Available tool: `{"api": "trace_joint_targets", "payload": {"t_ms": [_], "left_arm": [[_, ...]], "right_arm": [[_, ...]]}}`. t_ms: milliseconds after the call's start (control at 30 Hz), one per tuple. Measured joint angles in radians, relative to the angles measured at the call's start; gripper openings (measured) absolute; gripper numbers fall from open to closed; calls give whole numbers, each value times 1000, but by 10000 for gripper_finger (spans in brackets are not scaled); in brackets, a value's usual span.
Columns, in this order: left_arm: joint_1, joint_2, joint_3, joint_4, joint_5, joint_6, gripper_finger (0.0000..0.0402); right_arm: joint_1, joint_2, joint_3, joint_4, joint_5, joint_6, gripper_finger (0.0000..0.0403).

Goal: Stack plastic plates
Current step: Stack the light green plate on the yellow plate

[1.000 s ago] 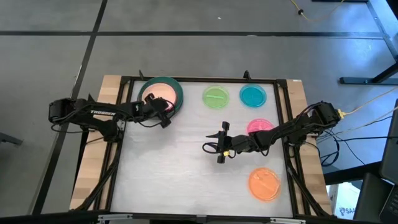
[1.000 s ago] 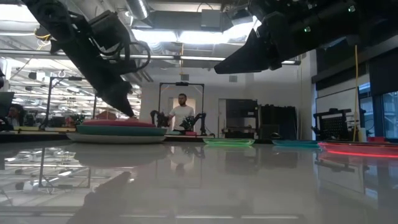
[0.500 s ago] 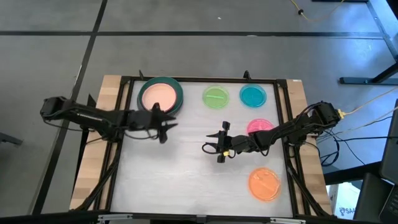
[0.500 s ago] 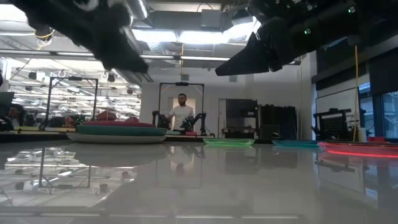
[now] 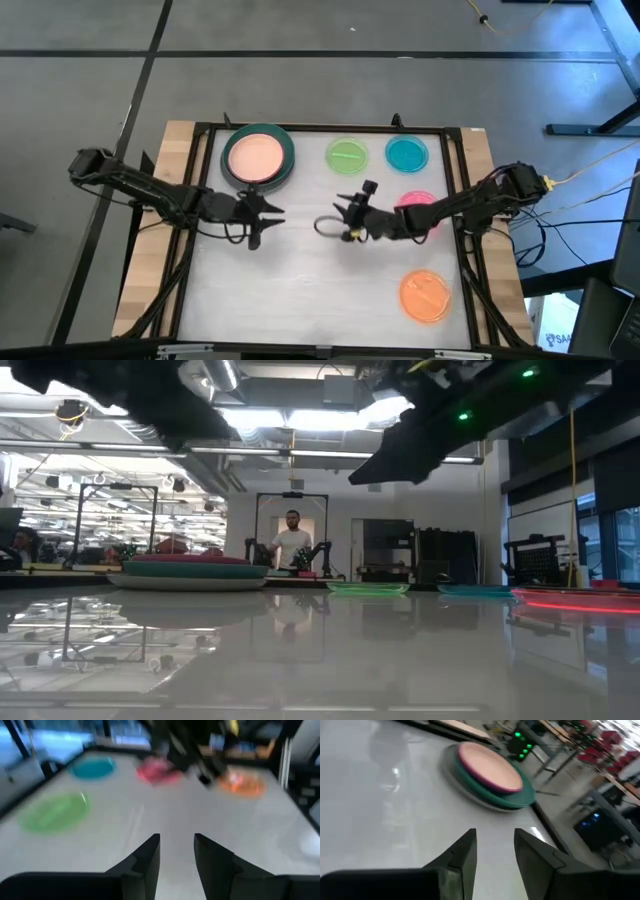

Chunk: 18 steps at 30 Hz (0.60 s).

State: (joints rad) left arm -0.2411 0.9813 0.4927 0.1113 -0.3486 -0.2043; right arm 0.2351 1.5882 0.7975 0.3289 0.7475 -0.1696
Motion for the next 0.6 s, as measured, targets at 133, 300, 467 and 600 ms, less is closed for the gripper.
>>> {"api": "trace_joint_targets", "payload": {"t_ms": [133,300,467,600], "left_arm": [[-25,34,-1,-71,4,-51,112],[-31,70,-1,-68,1,-55,112],[-30,89,-1,-66,-15,-51,112],[-30,93,-1,-65,-26,-49,112]], "right_arm": [[-83,-1,9,-6,-71,0,127],[-214,-1,9,-62,-231,28,127],[-339,-1,9,-92,-320,95,127],[-416,-1,9,-151,-369,125,128]]}}
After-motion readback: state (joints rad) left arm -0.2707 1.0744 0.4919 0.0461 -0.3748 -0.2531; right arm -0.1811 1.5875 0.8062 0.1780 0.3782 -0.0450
